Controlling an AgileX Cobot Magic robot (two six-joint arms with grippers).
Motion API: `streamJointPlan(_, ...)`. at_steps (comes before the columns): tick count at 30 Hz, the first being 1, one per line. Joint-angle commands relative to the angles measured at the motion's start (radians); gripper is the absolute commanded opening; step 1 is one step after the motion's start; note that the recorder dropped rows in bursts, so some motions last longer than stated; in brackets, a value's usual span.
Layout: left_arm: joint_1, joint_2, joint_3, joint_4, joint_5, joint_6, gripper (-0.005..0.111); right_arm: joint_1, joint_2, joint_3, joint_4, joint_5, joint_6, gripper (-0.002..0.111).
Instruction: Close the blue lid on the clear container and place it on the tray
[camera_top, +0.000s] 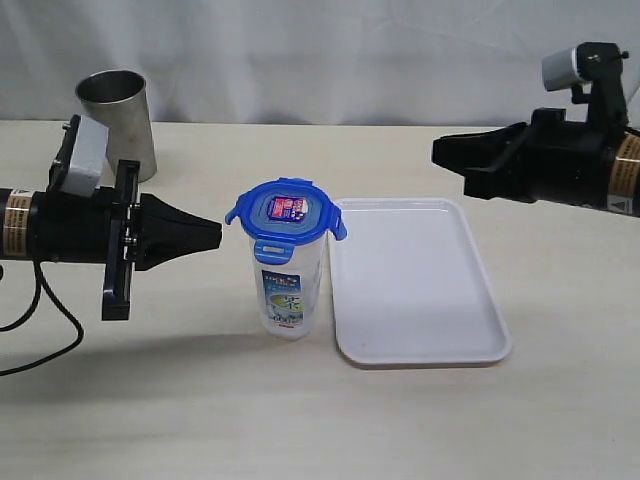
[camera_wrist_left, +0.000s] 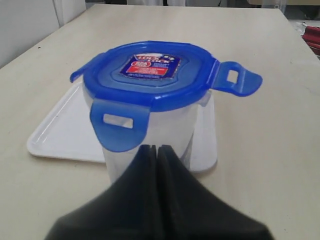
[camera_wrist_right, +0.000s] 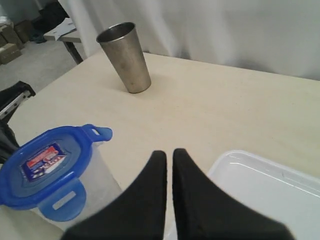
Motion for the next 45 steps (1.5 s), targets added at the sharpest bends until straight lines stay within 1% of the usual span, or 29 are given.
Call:
streamJointPlan(1,-0.026,-0.010,-0.005,-0.062,-0.007,0.000,0.000,0.011,0.097,-0.078,-0.058,-0.029,0.018,0.005)
streamJointPlan(3,-0.041,-0.010,-0.005,-0.062,-0.007,0.008,0.000,0.027,0.124,-0.094,-0.058,-0.026,0.010,0.005)
streamJointPlan(9,-0.043,-0.010,-0.005,-0.082,-0.007,0.008,0.000,0.066,0.139,-0.106,-0.051,0.010,-0.046,0.005)
streamJointPlan(15,-0.043,-0.010,-0.005,-0.084,-0.007,0.008,0.000,0.150,0.139,-0.106,-0.047,0.030,-0.084,0.005)
streamJointPlan(17,-0.043,-0.010,-0.005,-0.086,-0.007,0.008,0.000,0.181,0.139,-0.113,-0.035,0.075,-0.086,0.005)
streamJointPlan(20,-0.043,-0.010,-0.005,-0.074,-0.007,0.008,0.000,0.215,0.139,-0.135,-0.026,0.209,-0.092,0.005)
streamJointPlan(21,-0.043,-0.010,-0.005,-0.071,-0.007,0.008,0.000,0.220,0.139,-0.140,-0.026,0.243,-0.106,0.005)
streamJointPlan(24,-0.043,-0.010,-0.005,-0.065,-0.007,0.004,0.000,0.220,0.139,-0.146,0.005,0.245,-0.145,0.005)
streamJointPlan(28,-0.043,-0.010,-0.005,-0.065,-0.002,0.004,0.000,0.220,0.139,-0.150,-0.032,0.199,-0.137,0.005)
streamJointPlan(31,-0.043,-0.010,-0.005,-0.065,0.011,0.004,0.000,0.220,0.139,-0.150,-0.035,0.193,-0.099,0.005)
streamJointPlan(37,-0.043,-0.010,-0.005,-0.111,0.031,0.008,0.000,0.220,0.139,-0.150,-0.117,0.163,0.002,0.005)
streamJointPlan(40,-0.043,-0.010,-0.005,-0.119,0.050,0.027,0.000,0.220,0.146,-0.139,-0.119,0.103,0.000,0.005)
streamJointPlan(43,-0.043,-0.010,-0.005,-0.121,0.049,0.028,0.000,0.220,0.165,-0.139,-0.108,0.150,0.002,0.005)
streamJointPlan(45,-0.043,-0.010,-0.005,-0.121,0.043,0.028,0.000,0.220,0.165,-0.139,-0.108,0.141,0.002,0.005)
